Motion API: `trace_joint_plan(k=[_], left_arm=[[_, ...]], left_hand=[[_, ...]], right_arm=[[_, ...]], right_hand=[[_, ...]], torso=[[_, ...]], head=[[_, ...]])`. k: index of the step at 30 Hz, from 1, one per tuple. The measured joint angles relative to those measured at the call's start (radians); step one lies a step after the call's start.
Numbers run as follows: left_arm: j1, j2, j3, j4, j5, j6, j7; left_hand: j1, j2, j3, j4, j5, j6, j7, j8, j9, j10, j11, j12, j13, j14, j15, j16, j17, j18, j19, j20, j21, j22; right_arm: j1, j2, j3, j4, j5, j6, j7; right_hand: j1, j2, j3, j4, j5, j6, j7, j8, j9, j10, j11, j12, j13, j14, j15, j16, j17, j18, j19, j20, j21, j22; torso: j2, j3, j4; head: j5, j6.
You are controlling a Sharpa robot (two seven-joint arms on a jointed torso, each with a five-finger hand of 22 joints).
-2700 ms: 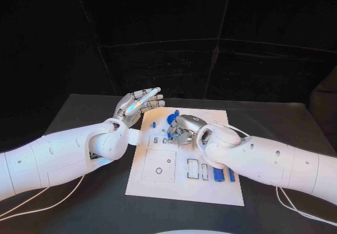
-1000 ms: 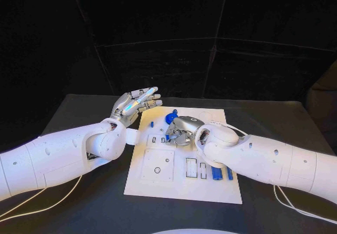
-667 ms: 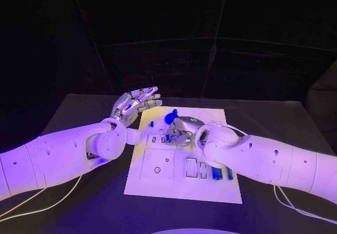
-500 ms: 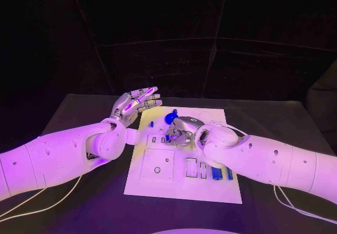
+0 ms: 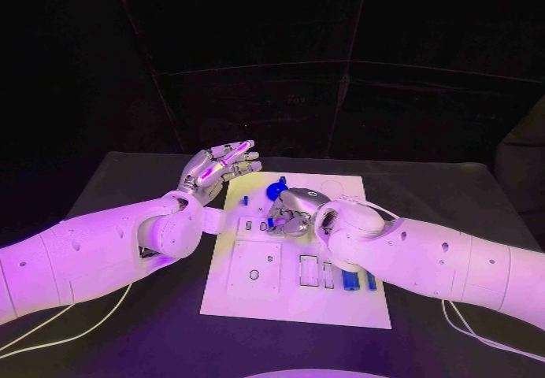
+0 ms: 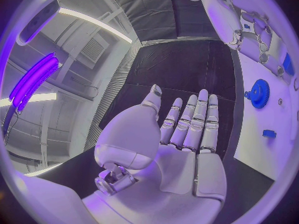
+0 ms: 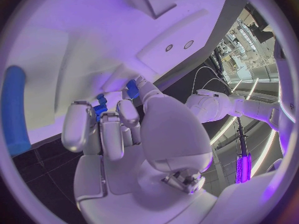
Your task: Assemble the parts on the task board
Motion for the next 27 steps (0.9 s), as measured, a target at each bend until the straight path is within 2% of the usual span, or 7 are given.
trace_joint_plan(k=[7, 10, 13, 16, 21, 26, 27], left_arm=[[0.000, 0.001, 0.000, -0.002, 0.000, 0.000, -0.001], [0.000, 0.001, 0.000, -0.004, 0.000, 0.000, -0.002], [0.000, 0.002, 0.000, -0.008, -0.001, 0.000, -0.003], [0.000, 0.003, 0.000, -0.013, -0.004, 0.000, -0.006], [0.000, -0.005, 0.000, -0.014, -0.024, 0.001, -0.020], [0.003, -0.020, 0.000, -0.020, -0.079, 0.004, -0.054], [0.007, -0.022, 0.000, -0.024, -0.097, 0.005, -0.068]], left_hand=[[0.000, 0.000, 0.003, -0.003, 0.000, 0.020, 0.004, 0.000, 0.002, 0.010, -0.003, 0.000, 0.000, 0.005, -0.005, 0.000, 0.000, 0.000, 0.000, 0.000, 0.000, 0.000], [0.001, 0.010, 0.009, -0.006, 0.000, 0.083, 0.012, 0.012, 0.008, 0.042, -0.013, 0.005, 0.001, 0.020, -0.013, 0.000, 0.000, 0.000, 0.021, 0.001, 0.012, 0.001], [0.001, 0.010, 0.016, -0.009, 0.004, 0.132, 0.026, 0.028, 0.012, 0.084, -0.033, 0.020, 0.002, 0.066, -0.029, 0.018, 0.005, 0.025, 0.063, -0.003, 0.037, 0.009], [-0.005, 0.016, 0.021, -0.007, 0.004, 0.168, 0.036, 0.035, 0.013, 0.127, -0.047, 0.029, 0.002, 0.126, -0.046, 0.043, 0.014, 0.025, 0.116, -0.012, 0.068, 0.021], [-0.005, 0.016, 0.029, -0.015, 0.004, 0.215, 0.029, 0.041, 0.012, 0.201, -0.069, 0.047, 0.007, 0.235, -0.079, 0.089, 0.033, 0.024, 0.199, -0.041, 0.114, 0.038], [-0.005, 0.016, 0.033, -0.020, 0.004, 0.255, 0.006, 0.043, 0.011, 0.286, -0.100, 0.072, 0.018, 0.351, -0.117, 0.161, 0.068, 0.024, 0.277, -0.079, 0.162, 0.057], [-0.006, 0.015, 0.036, -0.022, 0.004, 0.267, -0.007, 0.043, 0.011, 0.320, -0.114, 0.083, 0.025, 0.405, -0.135, 0.201, 0.090, 0.024, 0.313, -0.096, 0.186, 0.068]], right_arm=[[-0.006, -0.001, -0.004, 0.003, -0.007, -0.027, -0.013], [-0.012, -0.005, -0.007, 0.011, -0.010, -0.056, -0.013], [-0.013, -0.023, -0.007, 0.027, -0.015, -0.100, -0.009], [-0.013, -0.046, -0.007, 0.053, -0.015, -0.137, 0.009], [-0.008, -0.108, -0.006, 0.110, -0.004, -0.195, 0.087], [0.026, -0.178, -0.006, 0.153, 0.039, -0.219, 0.189], [0.038, -0.198, -0.005, 0.163, 0.058, -0.220, 0.212]], right_hand=[[-0.034, -0.024, -0.068, 0.037, -0.004, -0.058, 0.008, -0.011, 0.002, -0.015, 0.015, -0.021, -0.018, 0.000, 0.007, -0.004, 0.000, 0.000, -0.004, 0.004, -0.005, -0.007], [-0.038, -0.028, -0.098, 0.052, 0.006, -0.092, 0.022, -0.020, -0.004, -0.019, 0.019, -0.021, -0.022, -0.003, 0.011, -0.009, 0.000, 0.000, -0.003, 0.011, -0.005, -0.008], [-0.029, -0.037, -0.119, 0.060, 0.014, -0.096, 0.025, -0.016, -0.002, -0.020, 0.020, -0.021, -0.022, 0.000, 0.014, -0.009, 0.000, 0.000, -0.003, 0.011, -0.005, -0.008], [-0.029, -0.037, -0.122, 0.063, 0.014, -0.096, 0.025, -0.016, 0.000, -0.020, 0.020, -0.021, -0.021, 0.000, 0.014, -0.013, 0.000, 0.000, -0.004, 0.011, -0.005, -0.008], [-0.014, -0.031, -0.137, 0.073, 0.028, -0.096, 0.025, -0.007, 0.004, -0.020, 0.020, -0.011, -0.012, 0.000, 0.014, -0.032, 0.000, 0.000, -0.011, 0.018, -0.015, -0.024], [0.004, -0.029, -0.147, 0.071, 0.038, -0.096, 0.025, -0.007, 0.004, -0.020, 0.020, -0.011, -0.012, 0.000, 0.014, -0.040, 0.000, 0.000, -0.013, 0.021, -0.021, -0.035], [0.011, -0.024, -0.150, 0.068, 0.044, -0.099, 0.022, -0.007, 0.004, -0.020, 0.020, -0.011, -0.015, 0.000, 0.014, -0.044, 0.000, 0.000, -0.014, 0.022, -0.027, -0.039]], torso=[[0.000, 0.0004, -0.0002], [0.000, 0.0009, -0.0005], [0.000, 0.0015, -0.0005], [-0.002, 0.0017, -0.0002], [-0.006, 0.0011, 0.0016], [-0.011, 0.0007, 0.0017], [-0.012, 0.0012, 0.0016]], head=[[-0.002, -0.001], [-0.002, -0.002], [-0.003, -0.002], [-0.003, 0.000], [0.000, 0.005], [0.005, 0.006], [0.006, 0.005]])
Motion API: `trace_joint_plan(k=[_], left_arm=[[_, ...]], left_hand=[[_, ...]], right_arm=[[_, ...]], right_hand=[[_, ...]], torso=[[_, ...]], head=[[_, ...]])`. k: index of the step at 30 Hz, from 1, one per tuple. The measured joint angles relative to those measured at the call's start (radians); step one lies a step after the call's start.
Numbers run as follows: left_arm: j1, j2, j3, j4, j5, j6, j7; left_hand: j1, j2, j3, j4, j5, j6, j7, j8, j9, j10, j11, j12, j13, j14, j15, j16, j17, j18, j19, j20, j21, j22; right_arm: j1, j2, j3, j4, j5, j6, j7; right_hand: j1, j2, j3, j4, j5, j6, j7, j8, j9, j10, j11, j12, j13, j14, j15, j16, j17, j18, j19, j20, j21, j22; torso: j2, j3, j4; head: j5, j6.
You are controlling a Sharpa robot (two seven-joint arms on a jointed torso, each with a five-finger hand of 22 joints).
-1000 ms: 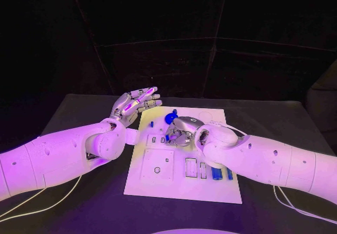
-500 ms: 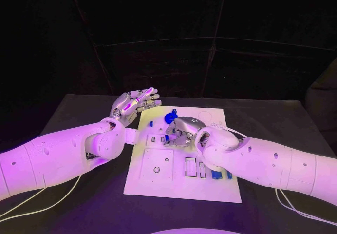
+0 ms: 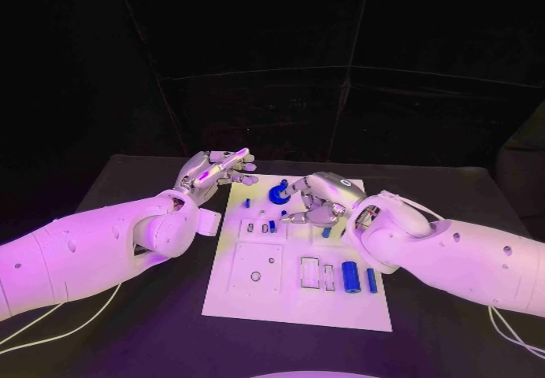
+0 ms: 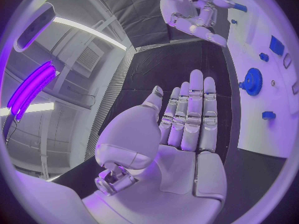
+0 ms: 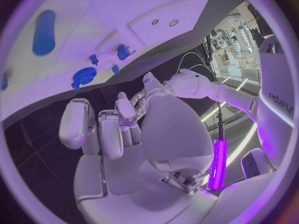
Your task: Assemble the parts on the task board
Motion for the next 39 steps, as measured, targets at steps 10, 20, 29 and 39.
trace_joint_plan(k=[10, 20, 29, 39], left_arm=[[0.062, -0.011, 0.001, -0.025, -0.218, 0.026, -0.237], [0.143, 0.049, 0.002, -0.087, -0.564, 0.235, -0.667], [0.162, 0.140, -0.020, -0.149, -0.764, 0.398, -0.888], [0.173, 0.221, -0.034, -0.194, -0.908, 0.449, -0.988]], left_hand=[[-0.062, -0.055, -0.026, 0.020, 0.008, 0.059, -0.067, 0.015, 0.012, 0.212, -0.090, 0.146, 0.126, 0.197, -0.110, 0.901, 0.921, 0.000, 0.344, -0.124, 0.316, 0.164], [-0.070, -0.035, -0.026, 0.068, 0.007, 0.062, -0.087, 0.092, 0.065, 0.136, -0.110, 0.369, 0.340, 0.200, -0.123, 1.085, 1.145, -0.032, 0.447, -0.149, 0.687, 0.593], [-0.095, -0.037, -0.050, 0.128, 0.007, 0.047, -0.117, 0.222, 0.155, 0.199, -0.136, 0.738, 0.685, 0.198, -0.147, 1.188, 1.144, -0.066, 0.514, -0.166, 0.884, 0.881], [-0.142, -0.059, -0.129, 0.220, 0.007, -0.051, -0.136, 0.424, 0.324, 0.189, -0.149, 0.957, 0.897, 0.199, -0.151, 1.205, 1.144, -0.079, 0.513, -0.173, 0.928, 0.946]], right_arm=[[0.098, -0.149, 0.002, 0.040, 0.219, 0.053, 0.110], [0.128, -0.185, 0.001, -0.018, 0.366, 0.101, 0.140], [0.132, -0.184, 0.001, -0.040, 0.405, 0.125, 0.142], [0.134, -0.177, 0.001, -0.051, 0.419, 0.137, 0.139]], right_hand=[[0.035, 0.024, -0.010, 0.000, 0.014, 0.001, -0.004, 0.005, 0.003, -0.011, -0.004, -0.028, -0.025, 0.000, 0.000, -0.026, 0.000, 0.000, -0.016, -0.002, -0.020, -0.038], [0.035, 0.024, -0.033, 0.009, 0.033, 0.006, -0.008, 0.012, 0.004, -0.020, -0.005, -0.045, -0.042, 0.000, 0.000, -0.046, 0.000, 0.000, -0.034, -0.006, -0.050, -0.082], [0.039, 0.028, -0.047, 0.012, 0.053, 0.006, -0.008, 0.017, 0.004, -0.020, -0.005, -0.045, -0.038, 0.000, 0.000, -0.046, 0.000, 0.000, -0.034, -0.006, -0.050, -0.083], [0.039, 0.028, -0.053, 0.012, 0.057, 0.010, -0.012, 0.017, 0.004, -0.020, -0.005, -0.045, -0.038, 0.000, 0.000, -0.046, 0.000, 0.000, -0.034, -0.006, -0.050, -0.083]], torso=[[-0.022, 0.0049, -0.0014], [-0.050, 0.0142, -0.0063], [-0.061, 0.0207, -0.0081], [-0.063, 0.0221, -0.0097]], head=[[-0.007, -0.010], [-0.003, -0.028], [-0.008, -0.036], [-0.001, -0.039]])
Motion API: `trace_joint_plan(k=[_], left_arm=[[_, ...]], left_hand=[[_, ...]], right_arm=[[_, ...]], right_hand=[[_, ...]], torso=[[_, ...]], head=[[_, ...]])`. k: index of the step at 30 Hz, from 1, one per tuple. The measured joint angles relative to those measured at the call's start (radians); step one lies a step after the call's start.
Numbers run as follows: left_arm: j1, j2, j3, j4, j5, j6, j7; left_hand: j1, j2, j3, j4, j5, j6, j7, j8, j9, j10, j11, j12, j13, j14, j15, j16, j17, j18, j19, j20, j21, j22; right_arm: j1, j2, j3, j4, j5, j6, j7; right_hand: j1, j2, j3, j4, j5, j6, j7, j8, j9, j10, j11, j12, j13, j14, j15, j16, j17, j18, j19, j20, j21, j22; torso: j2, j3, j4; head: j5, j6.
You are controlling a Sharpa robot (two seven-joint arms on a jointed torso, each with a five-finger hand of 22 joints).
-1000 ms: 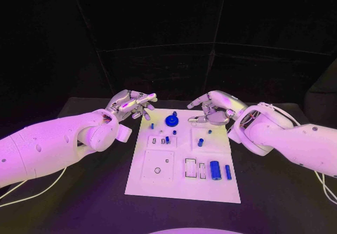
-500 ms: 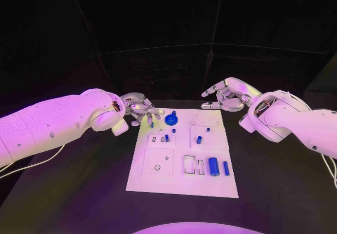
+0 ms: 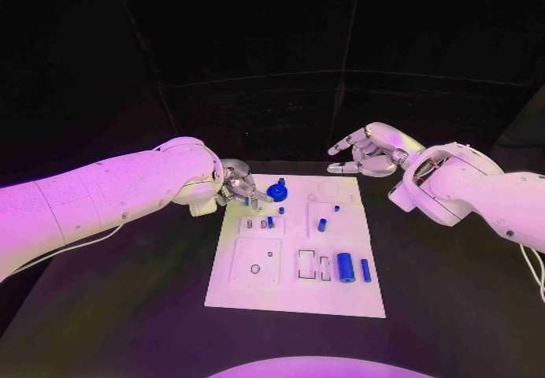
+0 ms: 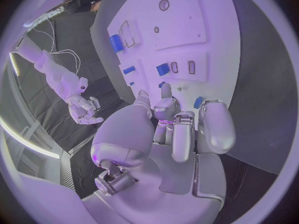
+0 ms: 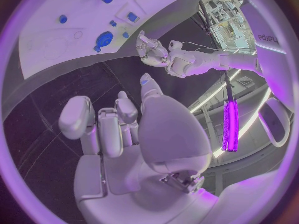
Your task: Assemble the parts on the task board
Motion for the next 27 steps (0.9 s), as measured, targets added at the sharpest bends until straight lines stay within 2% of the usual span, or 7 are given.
trace_joint_plan(k=[2, 10, 17, 27], left_arm=[[0.001, 0.012, -0.002, -0.007, -0.015, 0.006, -0.009], [0.001, 0.058, -0.007, -0.037, -0.055, 0.040, -0.036], [0.002, 0.091, -0.009, -0.065, -0.082, 0.074, -0.050], [0.002, 0.125, -0.018, -0.088, -0.101, 0.102, -0.058]], left_hand=[[-0.004, -0.004, -0.012, 0.011, 0.000, -0.007, 0.000, 0.015, 0.014, -0.001, -0.001, 0.005, 0.005, 0.000, 0.000, 0.000, 0.000, 0.000, 0.000, 0.000, 0.000, 0.003], [-0.005, -0.005, -0.030, 0.024, 0.000, -0.021, 0.000, 0.036, 0.036, -0.004, 0.001, 0.012, 0.009, 0.000, 0.000, 0.000, 0.000, 0.000, 0.000, 0.000, 0.004, 0.013], [-0.005, -0.005, -0.036, 0.024, 0.000, -0.028, 0.000, 0.041, 0.045, -0.009, -0.001, 0.012, 0.009, 0.000, 0.000, 0.000, 0.000, 0.000, 0.000, 0.000, 0.008, 0.017], [-0.005, -0.005, -0.035, 0.024, 0.000, -0.034, -0.002, 0.048, 0.049, -0.009, -0.001, 0.011, 0.009, 0.000, 0.000, 0.000, 0.000, 0.000, 0.000, 0.000, 0.008, 0.020]], right_arm=[[0.000, 0.002, 0.000, -0.002, 0.001, 0.001, -0.002], [0.000, 0.007, 0.000, -0.006, 0.004, 0.007, -0.011], [0.000, 0.008, 0.000, -0.008, 0.005, 0.011, -0.021], [0.000, 0.020, 0.000, -0.016, 0.006, 0.015, -0.031]], right_hand=[[0.000, 0.000, -0.003, 0.003, 0.000, 0.000, 0.000, 0.000, 0.000, 0.000, 0.000, 0.000, 0.000, 0.000, 0.000, 0.000, 0.000, 0.000, 0.000, 0.000, 0.000, 0.000], [0.000, 0.000, -0.003, 0.003, 0.000, 0.000, 0.000, 0.000, 0.000, 0.000, 0.000, 0.000, 0.000, 0.000, 0.000, 0.000, 0.000, 0.000, 0.000, 0.000, 0.000, -0.001], [0.000, 0.000, -0.003, 0.003, 0.000, 0.000, 0.000, 0.000, 0.000, 0.000, 0.000, 0.000, 0.000, 0.000, 0.000, 0.000, 0.000, 0.000, 0.000, 0.000, 0.000, -0.002], [0.000, 0.000, -0.009, 0.005, 0.004, 0.000, 0.000, 0.000, 0.000, 0.000, 0.000, 0.000, -0.007, 0.000, 0.000, -0.006, 0.000, 0.000, -0.004, -0.004, -0.007, -0.013]], torso=[[0.000, 0.0000, -0.0001], [0.002, -0.0009, -0.0007], [0.002, -0.0012, -0.0012], [0.002, -0.0012, -0.0002]], head=[[0.000, -0.001], [0.000, -0.004], [-0.001, -0.009], [-0.001, -0.015]])
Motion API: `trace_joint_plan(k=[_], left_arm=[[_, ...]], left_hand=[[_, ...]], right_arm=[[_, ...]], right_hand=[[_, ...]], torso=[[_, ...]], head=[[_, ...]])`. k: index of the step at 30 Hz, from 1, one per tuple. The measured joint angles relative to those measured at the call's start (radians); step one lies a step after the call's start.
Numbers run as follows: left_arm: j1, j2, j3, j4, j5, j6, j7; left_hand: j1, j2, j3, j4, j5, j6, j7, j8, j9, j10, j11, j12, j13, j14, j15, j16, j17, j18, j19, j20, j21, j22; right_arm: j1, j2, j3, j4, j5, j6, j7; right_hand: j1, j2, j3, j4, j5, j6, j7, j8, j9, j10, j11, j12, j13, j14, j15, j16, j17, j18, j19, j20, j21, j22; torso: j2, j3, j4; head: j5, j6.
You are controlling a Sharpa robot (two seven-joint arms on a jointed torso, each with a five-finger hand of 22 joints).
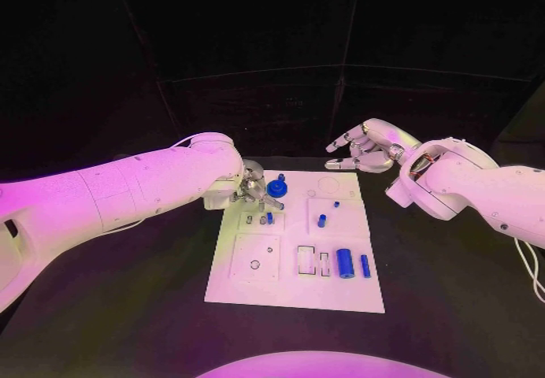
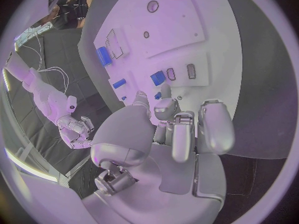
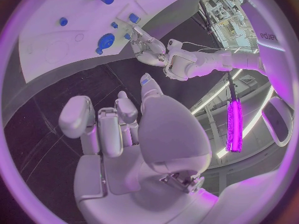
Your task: Assemble the parts on the task board
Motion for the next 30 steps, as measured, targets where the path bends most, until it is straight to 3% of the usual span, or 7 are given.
trace_joint_plan(k=[15, 30], left_arm=[[-0.004, 0.035, -0.013, -0.034, -0.006, 0.028, -0.003], [-0.013, 0.047, -0.017, -0.052, -0.008, 0.057, -0.006]], left_hand=[[0.000, 0.000, 0.000, 0.000, 0.000, -0.002, 0.001, 0.004, 0.007, 0.000, 0.000, 0.000, 0.001, 0.000, 0.000, 0.000, 0.000, 0.000, 0.000, 0.000, 0.004, 0.000], [0.011, 0.011, -0.003, -0.003, 0.000, -0.009, 0.001, 0.016, 0.017, 0.000, 0.000, 0.005, 0.004, 0.000, 0.000, 0.000, 0.000, 0.000, 0.000, 0.000, 0.004, 0.002]], right_arm=[[0.000, 0.012, 0.000, -0.008, 0.001, 0.002, -0.008], [0.000, 0.017, 0.000, -0.012, 0.001, 0.004, -0.011]], right_hand=[[0.000, 0.000, -0.007, 0.004, 0.005, 0.000, 0.000, 0.000, 0.000, -0.007, 0.000, -0.010, -0.008, 0.000, 0.000, -0.009, 0.000, 0.000, -0.007, 0.000, -0.011, -0.017], [0.000, 0.000, -0.009, 0.007, 0.005, 0.000, 0.000, 0.000, 0.000, -0.007, 0.000, -0.014, -0.010, 0.000, 0.000, -0.009, 0.000, 0.000, -0.007, 0.000, -0.011, -0.019]], torso=[[0.000, 0.0000, 0.0000], [0.000, -0.0004, 0.0016]], head=[[-0.006, -0.010], [-0.009, -0.017]])
